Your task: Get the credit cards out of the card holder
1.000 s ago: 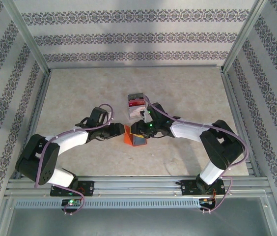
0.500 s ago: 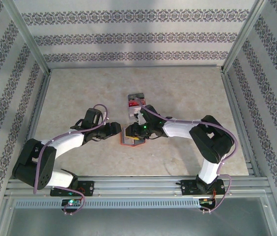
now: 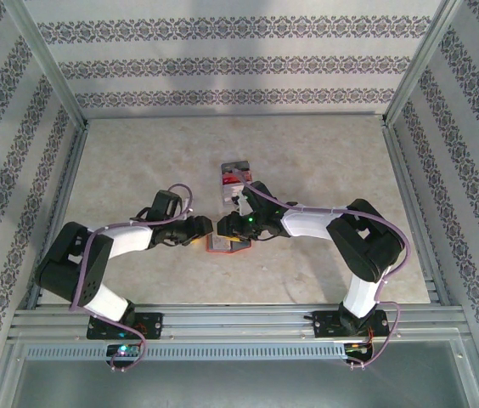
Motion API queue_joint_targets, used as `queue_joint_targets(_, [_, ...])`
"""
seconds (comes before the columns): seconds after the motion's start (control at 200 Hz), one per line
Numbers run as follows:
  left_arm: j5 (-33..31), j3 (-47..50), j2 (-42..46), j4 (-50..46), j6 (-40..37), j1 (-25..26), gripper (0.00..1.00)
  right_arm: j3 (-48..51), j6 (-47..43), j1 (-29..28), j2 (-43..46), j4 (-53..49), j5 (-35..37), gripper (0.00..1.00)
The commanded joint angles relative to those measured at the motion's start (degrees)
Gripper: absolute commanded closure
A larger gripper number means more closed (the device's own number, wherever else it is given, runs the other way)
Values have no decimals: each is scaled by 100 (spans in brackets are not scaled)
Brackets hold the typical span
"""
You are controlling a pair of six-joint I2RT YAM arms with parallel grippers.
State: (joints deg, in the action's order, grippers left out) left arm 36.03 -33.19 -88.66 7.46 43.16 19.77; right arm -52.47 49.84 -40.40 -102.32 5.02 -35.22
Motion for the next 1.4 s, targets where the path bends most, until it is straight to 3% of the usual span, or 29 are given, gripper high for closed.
queue_joint_targets(0.0, [247, 52, -171, 337, 43, 9, 51, -26, 17, -58, -36, 61, 77, 59])
queue_joint_targets(0.235, [-118, -47, -304, -230, -221, 1, 57, 184, -117, 147, 291, -237, 210, 63])
queue_joint_targets(0.685, [-633, -382, -681, -1136, -525, 8, 60, 568, -702, 485, 271, -1075, 686, 84])
queue_joint_targets(1.049, [-1126, -564, -967, -1704, -820, 51, 62, 703, -665, 494, 106, -1197, 867, 90])
queue_joint_targets(1.394, [-1678, -632, -1166, -1932, -1010, 232, 66, 616, -807, 499, 147, -1157, 764, 86])
